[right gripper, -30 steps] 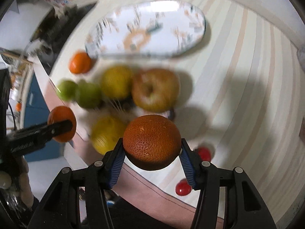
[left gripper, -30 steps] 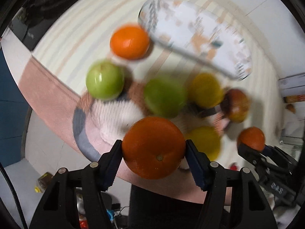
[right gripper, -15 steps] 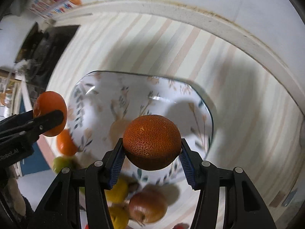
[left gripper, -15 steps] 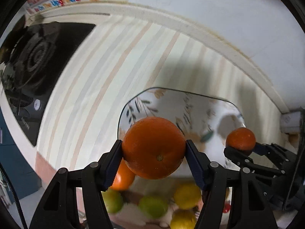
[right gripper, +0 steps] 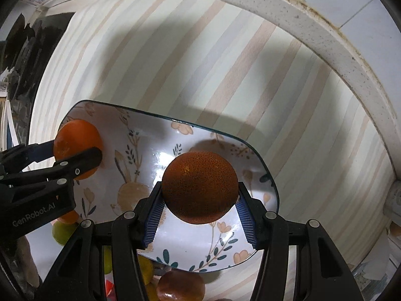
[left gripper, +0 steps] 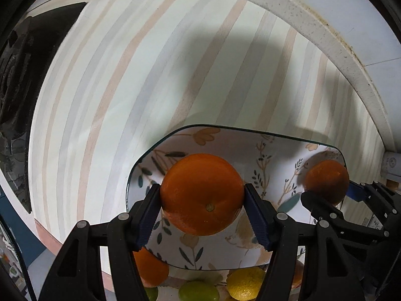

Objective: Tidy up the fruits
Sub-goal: 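Carry both oranges onto the white plate and open both tools, then withdraw both tools from the plate back toward the fruit pile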

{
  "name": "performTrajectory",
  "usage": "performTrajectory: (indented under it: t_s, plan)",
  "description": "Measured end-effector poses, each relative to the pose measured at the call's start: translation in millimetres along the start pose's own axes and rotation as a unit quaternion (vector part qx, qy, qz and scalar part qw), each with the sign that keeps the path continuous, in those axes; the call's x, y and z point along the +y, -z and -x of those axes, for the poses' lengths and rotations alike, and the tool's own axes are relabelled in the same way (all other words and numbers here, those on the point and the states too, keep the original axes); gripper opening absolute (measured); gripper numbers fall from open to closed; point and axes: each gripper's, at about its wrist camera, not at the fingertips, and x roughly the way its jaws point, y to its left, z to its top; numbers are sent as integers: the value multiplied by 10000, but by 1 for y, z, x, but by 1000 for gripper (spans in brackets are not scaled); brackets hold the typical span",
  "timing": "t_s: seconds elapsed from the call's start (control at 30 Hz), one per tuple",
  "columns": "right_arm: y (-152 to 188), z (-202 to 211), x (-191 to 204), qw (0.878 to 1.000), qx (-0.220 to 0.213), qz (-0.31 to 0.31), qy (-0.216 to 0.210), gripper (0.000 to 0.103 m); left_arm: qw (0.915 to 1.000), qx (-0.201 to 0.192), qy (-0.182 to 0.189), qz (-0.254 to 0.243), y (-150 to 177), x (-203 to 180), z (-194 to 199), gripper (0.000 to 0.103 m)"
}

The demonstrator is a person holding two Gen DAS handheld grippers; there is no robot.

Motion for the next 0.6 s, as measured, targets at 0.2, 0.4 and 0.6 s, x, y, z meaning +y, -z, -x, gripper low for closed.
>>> performTrajectory:
  t_s: [0.2, 0.4, 0.6]
  plan:
    - [-6, 4, -11, 9996, 74, -173, -225, 73, 10000, 2, -66, 66, -10, 5, 3, 64]
    - [2, 21, -24, 9979, -86, -348, -546, 89, 9998, -44, 52, 197, -4, 20, 11, 90]
    - [31, 46, -34, 9976, -308, -381, -491, 93, 9992, -330, 108, 184, 9, 24, 39, 92]
